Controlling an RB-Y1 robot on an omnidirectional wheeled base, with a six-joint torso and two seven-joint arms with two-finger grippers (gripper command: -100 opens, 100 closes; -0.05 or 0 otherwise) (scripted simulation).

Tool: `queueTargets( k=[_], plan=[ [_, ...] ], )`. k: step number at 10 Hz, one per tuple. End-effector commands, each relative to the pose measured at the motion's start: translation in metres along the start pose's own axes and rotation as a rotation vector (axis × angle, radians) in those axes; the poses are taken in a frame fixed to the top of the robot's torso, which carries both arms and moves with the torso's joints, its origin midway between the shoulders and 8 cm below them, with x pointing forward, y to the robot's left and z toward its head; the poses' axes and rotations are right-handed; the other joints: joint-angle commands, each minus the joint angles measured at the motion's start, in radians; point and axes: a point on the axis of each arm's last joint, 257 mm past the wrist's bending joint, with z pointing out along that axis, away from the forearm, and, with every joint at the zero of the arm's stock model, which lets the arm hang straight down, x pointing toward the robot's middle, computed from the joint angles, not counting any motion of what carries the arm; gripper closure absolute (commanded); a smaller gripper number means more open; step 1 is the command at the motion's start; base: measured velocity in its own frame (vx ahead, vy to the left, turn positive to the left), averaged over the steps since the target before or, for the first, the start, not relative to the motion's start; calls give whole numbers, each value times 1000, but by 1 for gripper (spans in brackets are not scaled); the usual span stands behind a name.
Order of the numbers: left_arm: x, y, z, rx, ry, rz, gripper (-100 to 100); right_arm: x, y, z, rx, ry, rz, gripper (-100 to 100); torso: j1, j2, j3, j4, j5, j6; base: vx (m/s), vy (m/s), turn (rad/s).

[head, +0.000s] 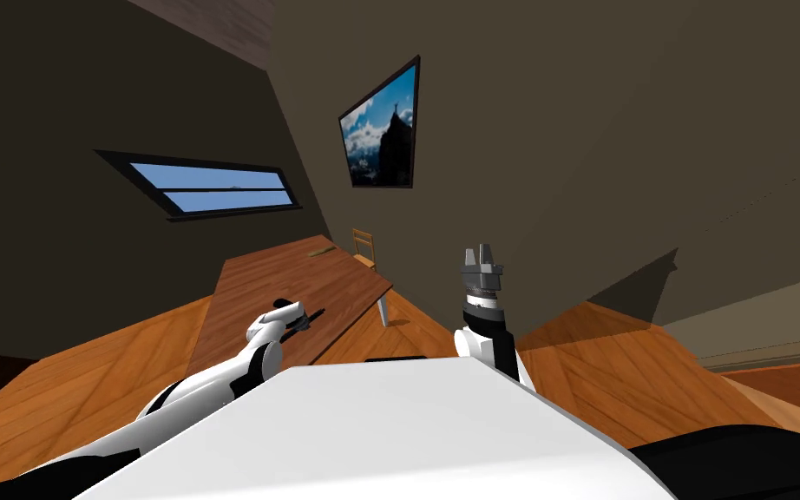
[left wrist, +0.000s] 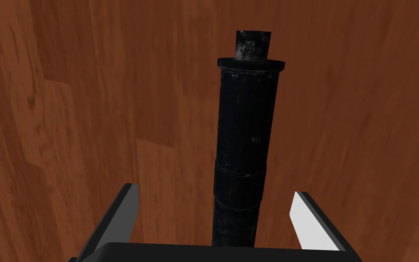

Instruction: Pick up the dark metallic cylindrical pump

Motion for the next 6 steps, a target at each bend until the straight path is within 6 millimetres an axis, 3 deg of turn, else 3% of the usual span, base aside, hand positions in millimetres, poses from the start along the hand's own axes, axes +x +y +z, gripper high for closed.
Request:
queueTargets(
  k=[1, 2, 4, 5, 6],
  plan=[
    [-22, 1, 4, 3, -23, -45, -100, 0, 0, 0, 0, 0, 0, 0, 0, 0, 0, 0, 0, 0, -66, 51, -200],
    [-19, -8, 1, 23, -16, -44, -100, 0, 0, 0, 0, 0, 0, 0, 0, 1, 0, 0, 0, 0, -46, 35, -95],
    [-22, 1, 4, 3, -23, -45, -100, 0, 0, 0, 0, 0, 0, 0, -2, -3, -1, 0, 0, 0, -6, 6, -2],
    [-30, 2, 6, 4, -31, -61, -100, 0, 0, 0, 0, 0, 0, 0, -3, -4, -2, -1, -1, 0, -6, 1, -131],
    [-44, 4, 9, 6, -47, -92, -100, 0, 0, 0, 0, 0, 0, 0, -3, -4, -2, -1, -1, 0, -41, 20, -416]
  ],
)
